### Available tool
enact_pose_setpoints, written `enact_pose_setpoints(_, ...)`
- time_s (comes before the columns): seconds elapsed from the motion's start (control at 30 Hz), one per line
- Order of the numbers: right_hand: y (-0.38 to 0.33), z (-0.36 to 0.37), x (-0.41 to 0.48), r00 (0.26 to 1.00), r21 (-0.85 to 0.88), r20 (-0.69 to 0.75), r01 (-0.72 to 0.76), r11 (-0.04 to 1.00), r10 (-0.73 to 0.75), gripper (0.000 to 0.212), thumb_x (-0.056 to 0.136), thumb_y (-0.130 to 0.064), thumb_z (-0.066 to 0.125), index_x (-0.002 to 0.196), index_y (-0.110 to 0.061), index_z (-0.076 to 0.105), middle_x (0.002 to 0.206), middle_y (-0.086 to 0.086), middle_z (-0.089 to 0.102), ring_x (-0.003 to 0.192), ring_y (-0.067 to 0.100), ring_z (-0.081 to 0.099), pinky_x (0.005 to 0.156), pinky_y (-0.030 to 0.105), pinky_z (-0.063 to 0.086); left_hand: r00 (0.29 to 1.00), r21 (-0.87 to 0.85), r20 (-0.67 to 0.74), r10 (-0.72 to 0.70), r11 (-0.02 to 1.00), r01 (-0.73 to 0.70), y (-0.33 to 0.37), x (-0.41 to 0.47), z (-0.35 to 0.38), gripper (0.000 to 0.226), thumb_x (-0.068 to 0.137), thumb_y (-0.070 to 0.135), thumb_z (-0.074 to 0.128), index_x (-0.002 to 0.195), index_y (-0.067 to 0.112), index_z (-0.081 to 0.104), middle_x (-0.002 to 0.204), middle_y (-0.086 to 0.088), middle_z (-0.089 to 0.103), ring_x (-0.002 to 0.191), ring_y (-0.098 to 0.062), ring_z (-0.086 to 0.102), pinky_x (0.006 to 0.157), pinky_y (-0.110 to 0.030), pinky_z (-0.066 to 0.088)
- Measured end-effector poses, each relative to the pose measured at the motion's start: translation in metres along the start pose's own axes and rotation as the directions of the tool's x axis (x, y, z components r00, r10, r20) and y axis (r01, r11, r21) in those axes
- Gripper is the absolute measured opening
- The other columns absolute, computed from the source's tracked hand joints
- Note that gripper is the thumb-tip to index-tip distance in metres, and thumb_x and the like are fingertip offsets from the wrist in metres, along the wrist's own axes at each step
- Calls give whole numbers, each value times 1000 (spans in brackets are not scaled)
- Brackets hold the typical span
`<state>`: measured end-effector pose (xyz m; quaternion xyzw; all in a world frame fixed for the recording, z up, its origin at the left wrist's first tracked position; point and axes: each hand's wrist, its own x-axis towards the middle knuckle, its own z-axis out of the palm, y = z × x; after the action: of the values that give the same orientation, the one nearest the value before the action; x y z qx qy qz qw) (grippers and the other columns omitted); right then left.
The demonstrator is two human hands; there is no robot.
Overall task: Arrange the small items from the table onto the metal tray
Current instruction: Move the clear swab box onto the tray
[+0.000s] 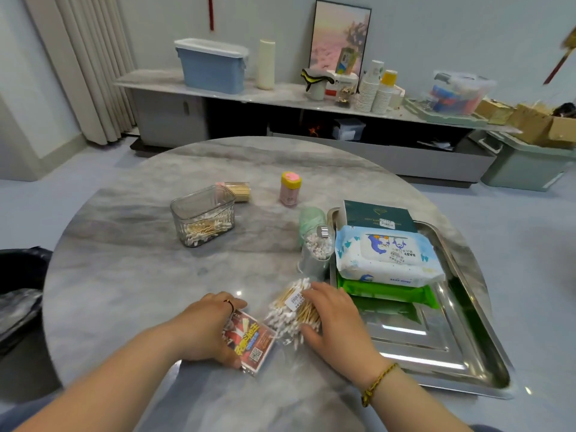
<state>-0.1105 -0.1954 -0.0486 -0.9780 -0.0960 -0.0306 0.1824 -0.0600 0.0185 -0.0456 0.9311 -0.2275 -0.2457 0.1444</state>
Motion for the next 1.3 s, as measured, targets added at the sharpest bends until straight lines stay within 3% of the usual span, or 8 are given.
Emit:
enact_pose_setpoints(0.13,-4,0,16,988,-60,113,-102,993,108,75,81,-36,57,141,-21,15,153,1,15,141,14,12,116,35,3,998,25,23,-63,998,62,-5,0,-1,88,60,47,76,133,25,32,129,2,39,121,-16,36,99,-22,33)
enact_pose_setpoints(0.37,-3,-21,39,920,-246,364,-54,968,144,95,70,-42,68,142,-23,8,142,8,37,126,29,33,105,42,25,991,16,-15,-132,991,132,-11,0,-5,77,58,49,75,123,27,42,107,5,40,112,-15,39,86,-22,37)
enact_pose_setpoints(0.63,-8,-17,41,932,-277,340,-30,961,127,71,68,-53,65,126,-22,36,123,9,48,116,27,42,100,39,26,989,-5,-92,-115,993,115,-13,1,-4,77,66,52,69,131,30,36,133,6,41,123,-15,36,97,-23,30)
enact_pose_setpoints(0.77,-9,-15,42,961,-203,256,-56,978,109,62,70,-52,64,119,-20,43,119,6,52,111,26,48,97,36,28,979,-265,-176,-104,963,55,-10,6,-10,60,73,46,67,125,26,46,134,1,47,123,-15,44,103,-26,34)
enact_pose_setpoints(0.9,-8,-15,46,968,-99,236,-63,993,84,58,74,-44,65,121,-18,43,120,6,50,110,24,49,92,32,36,723,-571,-562,-403,821,14,-29,26,-39,60,75,29,70,127,12,45,137,-14,43,123,-29,45,101,-36,36)
enact_pose_setpoints(0.97,-10,-13,51,966,-38,247,-70,997,77,58,75,-39,65,123,-17,41,123,6,48,113,23,47,91,30,39,604,-694,-573,-554,720,3,-49,39,-52,78,72,22,74,136,6,32,143,-21,33,130,-34,36,108,-41,32)
enact_pose_setpoints(1.1,-13,-6,66,972,45,220,-93,995,81,59,77,-33,65,127,-17,39,130,5,45,119,21,44,96,29,37,626,-821,-440,-644,571,10,-81,62,-52,105,66,18,79,143,9,8,151,-16,22,138,-29,25,112,-41,27)
enact_pose_setpoints(1.3,-18,4,92,976,76,196,-108,991,92,62,80,-29,63,133,-17,34,136,6,40,126,20,37,101,25,30,657,-837,-493,-570,517,-180,-93,92,-52,107,67,-4,74,143,11,0,140,-15,42,117,-25,48,100,-37,39)
